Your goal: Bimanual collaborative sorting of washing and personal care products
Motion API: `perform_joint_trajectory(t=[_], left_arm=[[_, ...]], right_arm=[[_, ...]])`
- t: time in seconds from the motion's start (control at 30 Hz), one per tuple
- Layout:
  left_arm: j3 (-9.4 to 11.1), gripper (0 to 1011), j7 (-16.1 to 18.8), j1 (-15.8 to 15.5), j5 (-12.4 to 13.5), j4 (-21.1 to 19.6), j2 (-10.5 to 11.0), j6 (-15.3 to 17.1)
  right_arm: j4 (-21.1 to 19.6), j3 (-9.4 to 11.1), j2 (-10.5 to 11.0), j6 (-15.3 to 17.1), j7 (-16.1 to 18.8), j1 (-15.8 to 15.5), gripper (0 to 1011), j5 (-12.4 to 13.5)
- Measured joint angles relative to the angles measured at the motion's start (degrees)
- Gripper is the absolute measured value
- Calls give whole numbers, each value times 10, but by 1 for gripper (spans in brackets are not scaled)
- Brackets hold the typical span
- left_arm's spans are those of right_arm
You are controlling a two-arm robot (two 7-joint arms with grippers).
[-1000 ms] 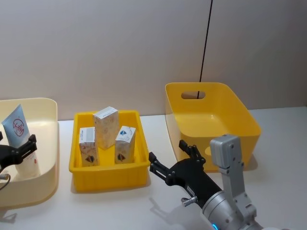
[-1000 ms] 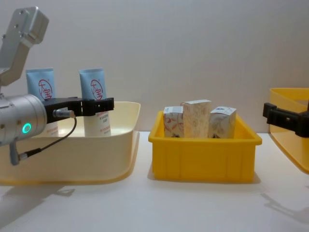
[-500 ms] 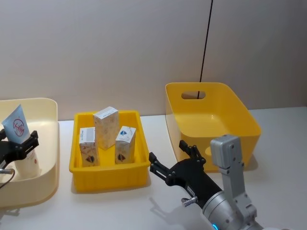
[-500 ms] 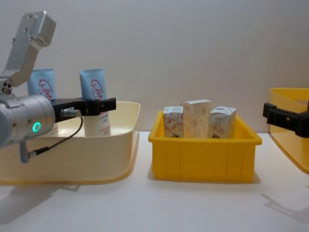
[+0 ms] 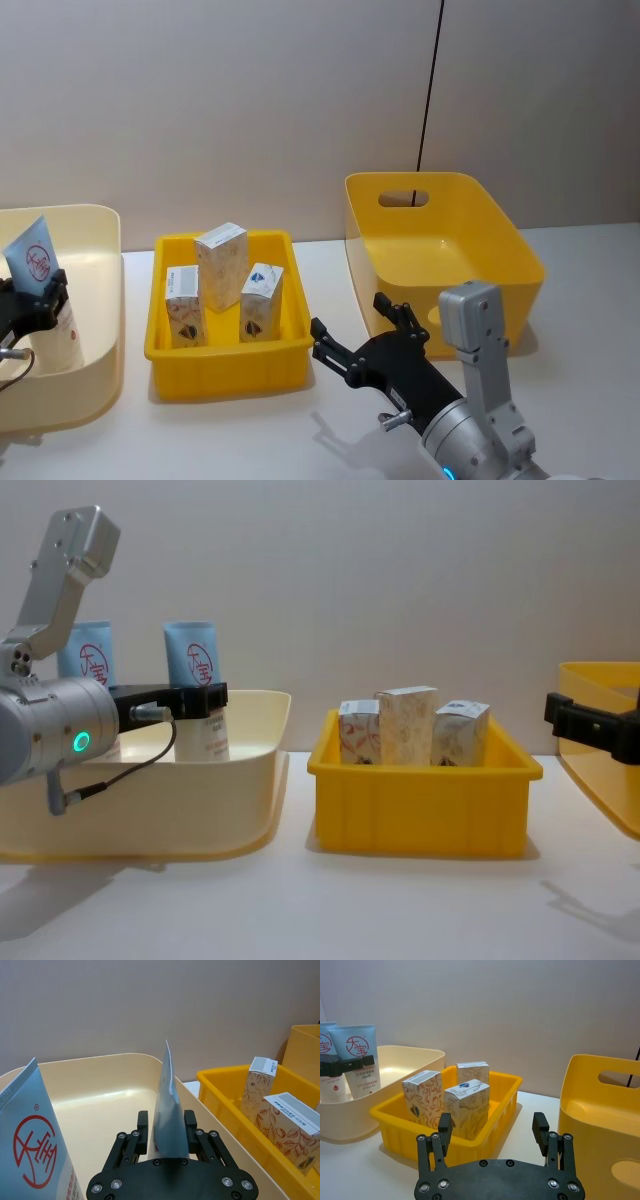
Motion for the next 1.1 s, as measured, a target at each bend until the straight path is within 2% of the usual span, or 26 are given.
perform_joint_trajectory(t=[0.1,0.27,0.47,0.67,1.1], left_arm=[[0,382,0,-1,0,1,-1,0],[-1,290,-3,0,1,1,-1,-4],[-6,257,-16,3,-2,-2,0,-20],[-13,258,-45,6,-11,-10,6,-45],[-25,257,-147,10,-61,-41,24,-94]], right_arm=[[0,0,0,0,0,0,1001,0],[0,0,0,0,0,0,1001,0],[0,0,0,0,0,0,1001,0],[0,0,0,0,0,0,1001,0],[0,0,0,0,0,0,1001,0]])
